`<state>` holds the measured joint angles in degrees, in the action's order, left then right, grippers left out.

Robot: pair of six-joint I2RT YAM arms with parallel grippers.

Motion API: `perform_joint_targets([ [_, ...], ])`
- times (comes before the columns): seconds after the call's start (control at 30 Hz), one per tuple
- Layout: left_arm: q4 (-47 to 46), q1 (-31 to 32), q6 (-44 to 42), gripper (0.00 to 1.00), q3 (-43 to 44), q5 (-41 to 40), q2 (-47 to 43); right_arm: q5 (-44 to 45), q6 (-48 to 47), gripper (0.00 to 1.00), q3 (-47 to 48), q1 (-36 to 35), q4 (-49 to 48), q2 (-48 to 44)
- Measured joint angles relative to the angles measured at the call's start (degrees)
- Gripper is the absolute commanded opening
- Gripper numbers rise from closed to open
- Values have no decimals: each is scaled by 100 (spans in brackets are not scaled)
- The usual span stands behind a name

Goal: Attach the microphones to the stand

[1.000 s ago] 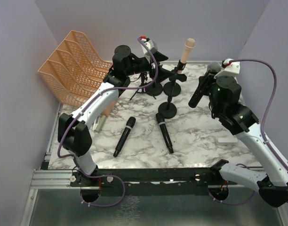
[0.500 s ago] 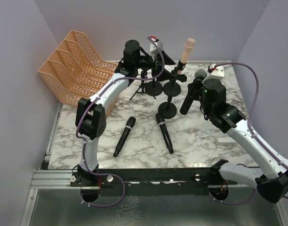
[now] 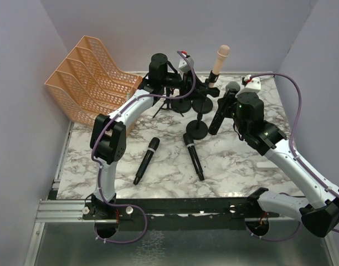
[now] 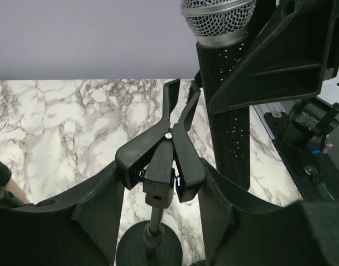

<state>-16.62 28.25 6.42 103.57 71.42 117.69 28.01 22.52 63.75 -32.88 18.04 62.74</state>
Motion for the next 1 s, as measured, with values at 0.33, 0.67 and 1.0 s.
perform_joint_targets([
  [0.33, -70, 48, 120, 30, -299, -483, -195, -24, 17, 9, 0, 0, -28, 2],
  [0.67, -120, 199, 278, 57, -874, -1329, -634, 0, 57, 9, 0, 15, -28, 37],
  [1.0, -238, 199, 334, 78, -616, -1467, -614, 68, 37, 9, -2, 109, -28, 37],
])
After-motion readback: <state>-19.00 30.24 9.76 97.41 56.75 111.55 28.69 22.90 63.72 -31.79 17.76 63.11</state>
